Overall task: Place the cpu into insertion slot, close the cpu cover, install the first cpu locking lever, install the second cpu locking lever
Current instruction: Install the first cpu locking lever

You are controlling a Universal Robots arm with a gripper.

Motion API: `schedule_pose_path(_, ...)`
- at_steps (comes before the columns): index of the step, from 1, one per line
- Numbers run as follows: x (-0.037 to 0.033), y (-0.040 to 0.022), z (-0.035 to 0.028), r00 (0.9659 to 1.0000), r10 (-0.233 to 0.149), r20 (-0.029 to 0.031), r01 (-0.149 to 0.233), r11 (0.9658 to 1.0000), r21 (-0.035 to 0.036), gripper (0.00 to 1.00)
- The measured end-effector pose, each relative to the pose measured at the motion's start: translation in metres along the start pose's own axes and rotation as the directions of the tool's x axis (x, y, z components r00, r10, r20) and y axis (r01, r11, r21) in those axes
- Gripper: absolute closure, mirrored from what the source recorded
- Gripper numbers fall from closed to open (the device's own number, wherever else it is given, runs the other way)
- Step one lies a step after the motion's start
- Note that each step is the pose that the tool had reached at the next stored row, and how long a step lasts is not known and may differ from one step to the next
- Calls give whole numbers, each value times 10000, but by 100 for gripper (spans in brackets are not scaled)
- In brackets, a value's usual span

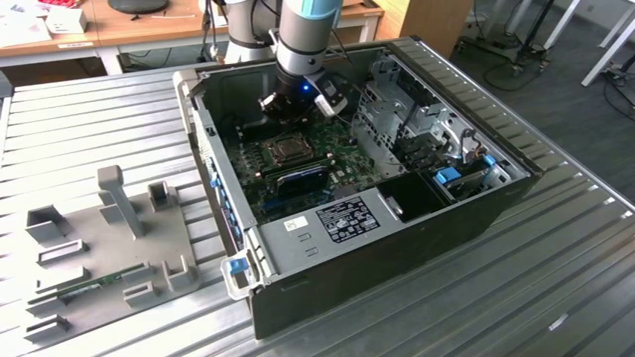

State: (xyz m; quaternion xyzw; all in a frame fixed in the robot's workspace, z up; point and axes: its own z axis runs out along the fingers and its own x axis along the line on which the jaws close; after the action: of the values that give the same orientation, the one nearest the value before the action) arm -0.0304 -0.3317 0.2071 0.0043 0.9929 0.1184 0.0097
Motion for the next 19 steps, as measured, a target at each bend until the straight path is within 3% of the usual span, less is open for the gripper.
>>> schedule_pose_path(8, -3, 34, -139, 10000, -3, 12, 3, 10000, -7, 90)
schedule_pose_path(13, 10, 34, -140, 10000, -4, 19, 4, 10000, -8, 90)
schedule_pose_path(19, 93, 31, -128, 10000, -9, 38, 9, 10000, -9, 90)
